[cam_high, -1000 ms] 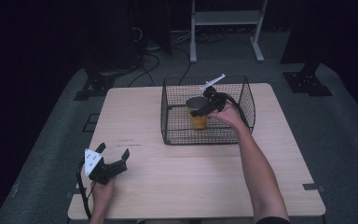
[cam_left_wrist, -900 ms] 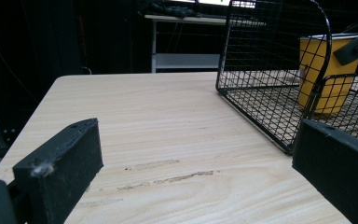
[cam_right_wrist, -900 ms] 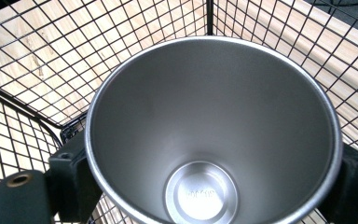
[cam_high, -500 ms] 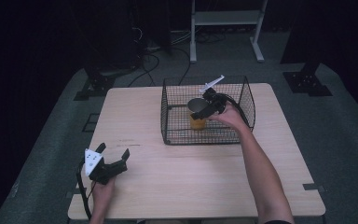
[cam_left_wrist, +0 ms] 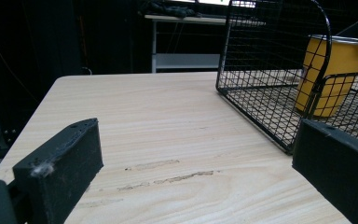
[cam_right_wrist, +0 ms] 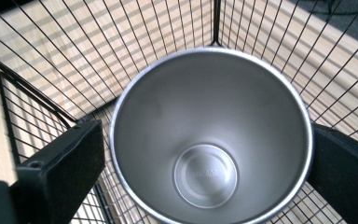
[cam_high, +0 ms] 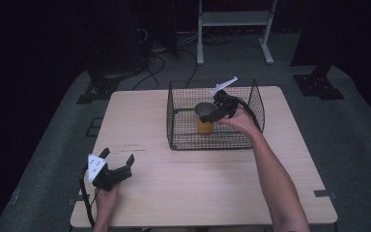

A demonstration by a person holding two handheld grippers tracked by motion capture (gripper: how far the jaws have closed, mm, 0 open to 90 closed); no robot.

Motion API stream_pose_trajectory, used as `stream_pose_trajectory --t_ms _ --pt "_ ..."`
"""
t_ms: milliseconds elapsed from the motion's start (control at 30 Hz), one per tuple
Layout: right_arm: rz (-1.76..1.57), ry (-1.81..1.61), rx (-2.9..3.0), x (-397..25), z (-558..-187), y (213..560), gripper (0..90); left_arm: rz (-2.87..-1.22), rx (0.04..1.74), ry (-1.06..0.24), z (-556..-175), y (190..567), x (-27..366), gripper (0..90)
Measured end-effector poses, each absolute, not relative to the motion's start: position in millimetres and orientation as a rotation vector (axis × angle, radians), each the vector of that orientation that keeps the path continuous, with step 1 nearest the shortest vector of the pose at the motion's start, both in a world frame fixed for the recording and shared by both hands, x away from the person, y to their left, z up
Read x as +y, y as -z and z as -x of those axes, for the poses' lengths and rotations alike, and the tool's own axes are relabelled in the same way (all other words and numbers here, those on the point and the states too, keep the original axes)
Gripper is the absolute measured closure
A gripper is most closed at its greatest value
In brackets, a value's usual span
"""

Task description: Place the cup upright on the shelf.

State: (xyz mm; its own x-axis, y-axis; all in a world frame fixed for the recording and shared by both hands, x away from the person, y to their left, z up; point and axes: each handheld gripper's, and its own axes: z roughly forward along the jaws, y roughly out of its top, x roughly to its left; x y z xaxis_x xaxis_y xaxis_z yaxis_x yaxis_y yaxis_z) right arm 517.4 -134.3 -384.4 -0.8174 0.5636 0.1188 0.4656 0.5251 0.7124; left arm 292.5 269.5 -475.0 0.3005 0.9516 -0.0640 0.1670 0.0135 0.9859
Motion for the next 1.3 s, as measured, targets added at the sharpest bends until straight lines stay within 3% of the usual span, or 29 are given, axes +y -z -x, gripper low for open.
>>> stream_pose_trajectory --t_ms 767,833,1300 --pt "-0.943 -1.405 2.482 -172 -495 338 1.8 -1.432 1.111 -0.876 -293 475 268 0.8" --pt "-0.941 -1.422 2.485 -176 -491 336 5.7 -1.433 1.111 -0.876 -294 475 268 0.8" --pt "-0.975 -1.445 2.481 -197 -476 340 5.9 -1.436 1.108 -0.88 -293 475 268 0.8"
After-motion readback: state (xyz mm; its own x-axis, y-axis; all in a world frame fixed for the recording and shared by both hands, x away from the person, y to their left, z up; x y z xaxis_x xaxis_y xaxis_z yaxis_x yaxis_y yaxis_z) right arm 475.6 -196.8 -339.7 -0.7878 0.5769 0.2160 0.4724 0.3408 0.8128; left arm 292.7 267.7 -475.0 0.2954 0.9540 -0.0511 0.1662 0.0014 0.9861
